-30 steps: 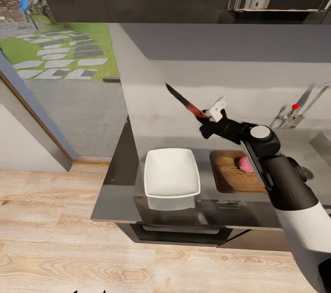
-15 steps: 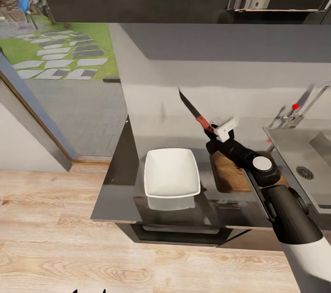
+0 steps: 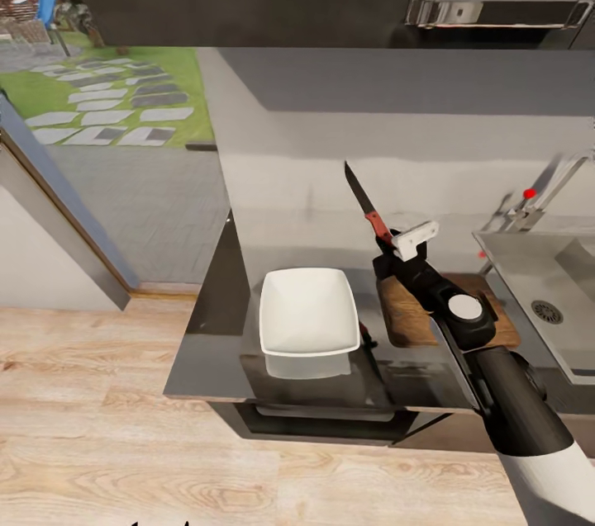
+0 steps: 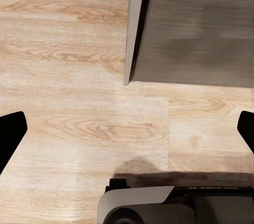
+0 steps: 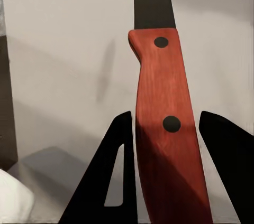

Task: In the kitchen, take the Vidalia onion out of the sink, dice it on the chopping board with the paring knife, put the diced onion into the bowl on the countertop, then place both the paring knife and the chopping board into the sink.

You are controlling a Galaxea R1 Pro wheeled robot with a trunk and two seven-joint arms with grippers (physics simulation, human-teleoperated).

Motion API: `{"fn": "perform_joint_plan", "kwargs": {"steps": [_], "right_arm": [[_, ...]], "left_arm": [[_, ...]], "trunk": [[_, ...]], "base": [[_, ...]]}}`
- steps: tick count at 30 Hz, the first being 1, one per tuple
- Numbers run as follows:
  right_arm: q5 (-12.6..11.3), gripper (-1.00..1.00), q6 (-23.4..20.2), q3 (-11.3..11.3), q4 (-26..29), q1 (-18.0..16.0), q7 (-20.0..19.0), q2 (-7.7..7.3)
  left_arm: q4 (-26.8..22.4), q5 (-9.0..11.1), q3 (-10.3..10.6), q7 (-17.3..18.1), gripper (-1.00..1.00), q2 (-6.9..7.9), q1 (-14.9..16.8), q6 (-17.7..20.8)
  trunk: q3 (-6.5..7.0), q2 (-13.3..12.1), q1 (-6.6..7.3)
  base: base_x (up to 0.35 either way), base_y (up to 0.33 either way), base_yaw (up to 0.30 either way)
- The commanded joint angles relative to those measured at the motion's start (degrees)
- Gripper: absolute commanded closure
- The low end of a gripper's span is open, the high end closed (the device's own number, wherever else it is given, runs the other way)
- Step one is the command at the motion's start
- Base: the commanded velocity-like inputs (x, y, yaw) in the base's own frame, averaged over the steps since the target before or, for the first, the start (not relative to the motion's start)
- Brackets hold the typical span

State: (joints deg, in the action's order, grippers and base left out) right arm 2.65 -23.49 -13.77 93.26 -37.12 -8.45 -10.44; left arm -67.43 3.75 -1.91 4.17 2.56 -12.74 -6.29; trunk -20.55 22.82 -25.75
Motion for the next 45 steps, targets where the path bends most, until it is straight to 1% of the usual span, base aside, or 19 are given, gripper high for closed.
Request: {"fn": "perform_joint_plan", "kwargs": {"steps": [1, 7, 13, 19, 25, 28, 31, 33, 34, 35, 36, 39, 44, 45], "right_arm": [[0.22, 1.00, -0.33, -0.03, 0.08, 0.26, -0.20, -0.03], [-0.01, 1.00, -0.10, -0.05, 0.08, 2.12, -0.09, 0.00], [-0.04, 1.00, 0.00, -0.04, 0.10, 2.44, 0.55, 0.00], [-0.08, 1.00, -0.02, -0.08, 0.08, 2.48, 4.03, -0.01], [-0.10, 1.00, -0.11, -0.18, 0.08, 2.49, 5.25, 0.08], [-0.04, 1.00, -0.27, -0.28, 0.08, 2.49, 6.85, 0.13], [0.02, 1.00, -0.39, -0.68, 0.09, 2.49, 9.42, 0.16], [0.05, 1.00, -0.48, -1.65, 0.11, 2.49, 11.27, 0.16], [0.12, 1.00, -0.78, -3.22, 0.11, 2.49, 13.21, 0.16], [0.17, 1.00, -1.21, -4.31, 0.11, 2.49, 14.53, 0.16], [0.23, 1.00, -2.49, -6.26, 0.15, 2.49, 17.91, 0.15], [0.25, 1.00, -3.23, -7.17, 0.16, 2.49, 20.71, 0.15], [0.28, 1.00, -5.22, -7.97, 0.16, 2.49, 21.88, 0.15], [0.30, 1.00, -6.06, -8.74, 0.16, 2.49, 22.04, 0.14]], "left_arm": [[-0.02, 0.41, -0.09, 0.39, -1.00, -0.01, -0.01, -0.04], [0.26, 0.46, -0.18, 0.32, -1.00, -0.05, -0.01, 0.03], [1.20, 0.47, -0.20, 0.32, -1.00, -0.09, -0.01, 0.05], [2.26, 0.47, -0.19, 0.32, -1.00, -0.10, -0.01, -0.03], [2.42, 0.47, -0.20, 0.25, -1.00, -0.10, -0.01, -0.04], [2.59, 0.47, -0.16, 0.23, -1.00, -0.10, -0.01, -0.04], [3.12, 0.47, -0.13, 0.23, -1.00, -0.10, -0.01, -0.04], [3.43, 0.46, -0.12, 0.23, -1.00, -0.10, -0.01, -0.04], [3.61, 0.47, -0.12, 0.23, -1.00, -0.10, -0.01, -0.04], [3.68, 0.45, -0.12, 0.23, -1.00, -0.10, -0.01, -0.04], [3.84, 0.41, -0.06, 0.20, -1.00, -0.14, -0.01, -0.04], [4.39, 0.39, -0.03, 0.15, -1.00, -0.17, 0.02, -0.04], [4.86, 0.33, -0.03, 0.14, -1.00, -0.18, 0.07, -0.04], [4.97, 0.34, -0.03, 0.14, -1.00, -0.19, 0.07, -0.04]], "trunk": [[0.01, 0.10, -0.04], [0.56, 0.10, -0.04], [1.11, 0.10, -0.04], [1.66, 0.10, -0.04], [2.22, 0.10, -0.04], [2.49, 0.10, -0.04], [2.77, 0.10, -0.04], [2.95, 0.10, -0.04], [3.04, 0.10, -0.04], [3.14, 0.10, -0.04], [3.23, 0.10, -0.04], [3.51, 0.10, -0.04], [3.97, 0.10, -0.04], [4.06, 0.10, -0.04]], "base": [[0.000, 0.000, 0.000], [-0.001, 0.000, 0.000], [-0.105, 0.000, 0.000], [-0.266, 0.000, 0.000], [-0.278, -0.109, 0.000], [-0.208, -0.208, 0.000], [-0.160, -0.230, 0.000], [-0.127, -0.236, 0.000], [-0.074, -0.239, 0.000], [-0.047, -0.239, 0.000], [-0.015, -0.241, 0.000], [-0.007, -0.246, 0.000], [-0.002, -0.265, 0.000], [0.000, -0.275, 0.000]]}}
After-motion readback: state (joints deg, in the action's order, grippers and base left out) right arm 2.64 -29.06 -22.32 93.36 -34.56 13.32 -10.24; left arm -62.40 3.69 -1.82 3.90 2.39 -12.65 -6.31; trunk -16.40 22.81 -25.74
